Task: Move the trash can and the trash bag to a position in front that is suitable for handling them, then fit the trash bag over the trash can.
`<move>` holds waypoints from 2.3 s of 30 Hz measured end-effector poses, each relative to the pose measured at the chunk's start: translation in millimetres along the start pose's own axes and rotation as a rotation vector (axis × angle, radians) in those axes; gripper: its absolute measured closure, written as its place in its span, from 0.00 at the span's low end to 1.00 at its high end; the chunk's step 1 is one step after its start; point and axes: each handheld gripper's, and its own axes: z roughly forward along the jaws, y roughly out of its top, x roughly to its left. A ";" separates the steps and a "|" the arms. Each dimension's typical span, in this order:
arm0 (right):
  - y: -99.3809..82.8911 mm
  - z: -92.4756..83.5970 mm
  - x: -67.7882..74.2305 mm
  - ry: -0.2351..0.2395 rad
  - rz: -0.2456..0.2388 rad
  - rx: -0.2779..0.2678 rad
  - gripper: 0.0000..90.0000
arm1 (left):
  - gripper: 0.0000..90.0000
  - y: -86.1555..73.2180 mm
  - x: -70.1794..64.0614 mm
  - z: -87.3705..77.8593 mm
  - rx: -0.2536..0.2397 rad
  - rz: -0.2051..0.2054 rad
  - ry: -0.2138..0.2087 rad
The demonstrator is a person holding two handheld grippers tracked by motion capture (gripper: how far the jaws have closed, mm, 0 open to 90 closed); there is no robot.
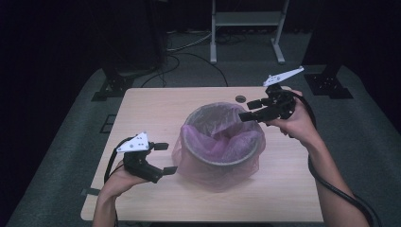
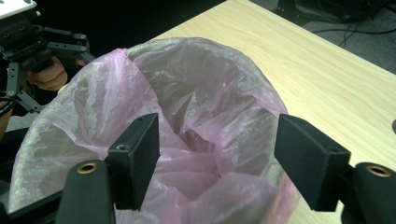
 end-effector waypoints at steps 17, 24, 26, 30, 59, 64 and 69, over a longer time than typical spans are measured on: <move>-39.4 -25.2 -16.9 -0.052 0.067 -0.057 0.33 | 0.09 -3.0 4.1 3.8 0.011 -0.013 0.001; -56.0 -28.7 -23.5 -0.052 0.098 -0.071 0.33 | 0.09 -4.5 4.9 3.8 0.015 -0.016 0.009; -60.5 -29.2 -24.6 -0.055 0.103 -0.068 0.33 | 0.09 -4.8 5.1 4.1 0.019 -0.016 0.009; -69.4 -31.2 -26.9 -0.056 0.118 -0.075 0.33 | 0.09 -5.9 6.3 4.2 0.023 -0.019 0.015; -135.0 -22.8 -42.4 -0.046 0.213 -0.086 0.32 | 0.09 -11.0 10.1 2.4 0.028 -0.034 0.026; -146.4 -19.3 -42.4 -0.043 0.222 -0.091 0.32 | 0.09 -11.9 10.6 2.3 0.030 -0.036 0.027; -158.0 -15.4 -42.0 -0.053 0.231 -0.082 0.31 | 0.09 -12.4 10.9 1.7 0.031 -0.037 0.028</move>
